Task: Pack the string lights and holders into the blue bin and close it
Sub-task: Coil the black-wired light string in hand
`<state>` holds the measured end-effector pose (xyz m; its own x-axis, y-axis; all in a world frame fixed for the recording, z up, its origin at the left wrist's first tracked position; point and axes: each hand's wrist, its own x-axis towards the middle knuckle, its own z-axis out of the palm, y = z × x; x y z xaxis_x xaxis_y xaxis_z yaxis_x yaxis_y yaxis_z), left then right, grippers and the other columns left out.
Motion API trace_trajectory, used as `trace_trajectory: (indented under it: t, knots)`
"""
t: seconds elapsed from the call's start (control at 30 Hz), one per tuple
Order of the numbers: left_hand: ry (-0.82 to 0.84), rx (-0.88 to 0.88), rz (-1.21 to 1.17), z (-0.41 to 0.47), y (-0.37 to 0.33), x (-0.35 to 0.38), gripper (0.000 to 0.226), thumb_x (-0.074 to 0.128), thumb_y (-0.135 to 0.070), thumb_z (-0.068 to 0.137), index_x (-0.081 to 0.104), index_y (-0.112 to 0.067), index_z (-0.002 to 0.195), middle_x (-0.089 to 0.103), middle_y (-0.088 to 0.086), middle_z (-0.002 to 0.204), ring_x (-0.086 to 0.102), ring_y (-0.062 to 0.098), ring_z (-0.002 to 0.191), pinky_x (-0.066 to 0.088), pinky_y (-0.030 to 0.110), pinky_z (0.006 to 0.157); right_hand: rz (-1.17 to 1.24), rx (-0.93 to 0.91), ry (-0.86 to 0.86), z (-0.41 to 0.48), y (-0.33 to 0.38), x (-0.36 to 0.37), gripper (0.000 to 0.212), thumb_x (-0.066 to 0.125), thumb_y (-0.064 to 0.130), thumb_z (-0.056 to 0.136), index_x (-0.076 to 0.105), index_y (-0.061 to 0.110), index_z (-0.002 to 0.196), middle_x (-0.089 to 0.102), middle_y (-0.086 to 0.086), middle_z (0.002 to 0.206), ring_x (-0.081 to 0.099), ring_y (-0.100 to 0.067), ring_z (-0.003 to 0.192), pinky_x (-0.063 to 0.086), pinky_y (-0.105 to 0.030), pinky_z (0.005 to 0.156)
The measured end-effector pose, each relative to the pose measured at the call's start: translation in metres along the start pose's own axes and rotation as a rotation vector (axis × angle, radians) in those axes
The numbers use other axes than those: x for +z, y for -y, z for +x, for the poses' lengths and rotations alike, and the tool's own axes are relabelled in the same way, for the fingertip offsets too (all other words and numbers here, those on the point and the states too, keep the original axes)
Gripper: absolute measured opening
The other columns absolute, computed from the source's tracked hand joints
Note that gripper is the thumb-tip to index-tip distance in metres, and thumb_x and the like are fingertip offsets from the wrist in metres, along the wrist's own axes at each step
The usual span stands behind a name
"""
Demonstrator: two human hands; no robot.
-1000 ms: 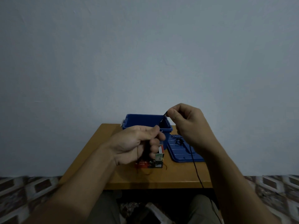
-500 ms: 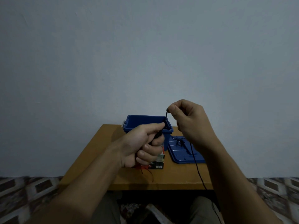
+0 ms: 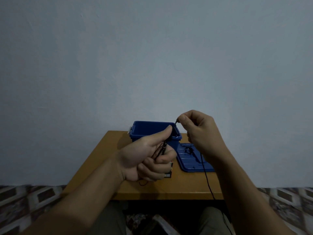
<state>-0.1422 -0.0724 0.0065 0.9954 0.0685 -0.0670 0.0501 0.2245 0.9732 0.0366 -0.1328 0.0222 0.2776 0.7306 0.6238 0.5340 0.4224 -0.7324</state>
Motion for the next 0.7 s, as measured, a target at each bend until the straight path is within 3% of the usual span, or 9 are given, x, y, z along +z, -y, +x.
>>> trace_trajectory:
  t: [0.13,0.23,0.33,0.4,0.47,0.57,0.63,0.7]
  knots:
    - [0.074,0.187,-0.128,-0.007,-0.007,0.001,0.050,0.043,-0.046,0.102,0.047,-0.014,0.064,0.028,-0.005,0.045,0.021,0.008,0.037,0.016,0.022,0.038,-0.068,0.113,0.243,-0.014,-0.010,0.003,0.022,0.053,0.024,0.103,0.066,0.011,0.090,0.052,0.018,0.050,0.046,0.002,0.042,0.034,-0.011,0.042]
    - [-0.077,0.313,-0.156,-0.009,-0.011,-0.001,0.034,0.044,-0.031,0.101,0.064,-0.007,0.086,0.052,0.001,0.058,0.045,0.009,0.043,0.037,0.020,0.041,-0.001,0.201,0.434,-0.027,-0.014,0.009,0.026,0.050,0.023,0.104,0.065,0.006,0.091,0.051,0.013,0.050,0.041,0.000,0.038,0.031,-0.010,0.042]
    - [-0.251,0.417,-0.153,-0.004,-0.008,-0.001,0.033,0.047,-0.018,0.099,0.071,0.003,0.108,0.071,0.014,0.091,0.070,0.019,0.072,0.060,0.029,0.064,0.119,0.270,0.483,-0.035,-0.016,0.016,0.026,0.048,0.018,0.104,0.062,0.012,0.083,0.054,0.013,0.048,0.043,0.002,0.039,0.034,-0.011,0.044]
    - [-0.357,0.474,-0.254,0.001,-0.004,0.001,0.030,0.044,-0.013,0.099,0.069,0.003,0.107,0.065,0.008,0.078,0.061,0.012,0.056,0.054,0.025,0.052,0.144,0.304,0.495,-0.040,-0.018,0.021,0.028,0.048,0.022,0.105,0.059,0.017,0.079,0.053,0.013,0.052,0.042,0.001,0.043,0.035,-0.016,0.047]
    - [-0.381,0.501,-0.369,0.005,-0.003,0.005,0.025,0.040,-0.013,0.101,0.062,-0.002,0.102,0.044,-0.002,0.060,0.036,0.006,0.039,0.031,0.019,0.039,0.129,0.329,0.496,-0.044,-0.025,0.027,0.029,0.048,0.029,0.105,0.060,0.017,0.082,0.052,0.011,0.057,0.039,-0.003,0.047,0.032,-0.021,0.049]
    - [-0.361,0.504,-0.450,0.005,-0.005,0.010,0.033,0.040,-0.031,0.101,0.059,-0.009,0.084,0.025,-0.007,0.051,0.016,0.007,0.040,0.015,0.023,0.043,0.136,0.359,0.508,-0.051,-0.032,0.034,0.029,0.047,0.033,0.105,0.061,0.013,0.090,0.051,0.008,0.061,0.037,-0.007,0.049,0.030,-0.025,0.050]
    - [-0.346,0.504,-0.478,0.002,-0.007,0.012,0.045,0.034,-0.041,0.100,0.058,-0.010,0.076,0.019,-0.006,0.054,0.012,0.010,0.046,0.013,0.027,0.047,0.156,0.348,0.526,-0.055,-0.034,0.036,0.030,0.046,0.034,0.105,0.061,0.017,0.086,0.048,0.007,0.060,0.035,-0.008,0.048,0.028,-0.027,0.049]
    - [-0.368,0.519,-0.480,0.001,-0.008,0.013,0.042,0.031,-0.036,0.098,0.056,-0.009,0.078,0.021,-0.005,0.056,0.013,0.010,0.047,0.015,0.026,0.047,0.171,0.340,0.533,-0.057,-0.034,0.038,0.032,0.046,0.034,0.106,0.061,0.023,0.079,0.047,0.003,0.062,0.033,-0.010,0.048,0.026,-0.029,0.049]
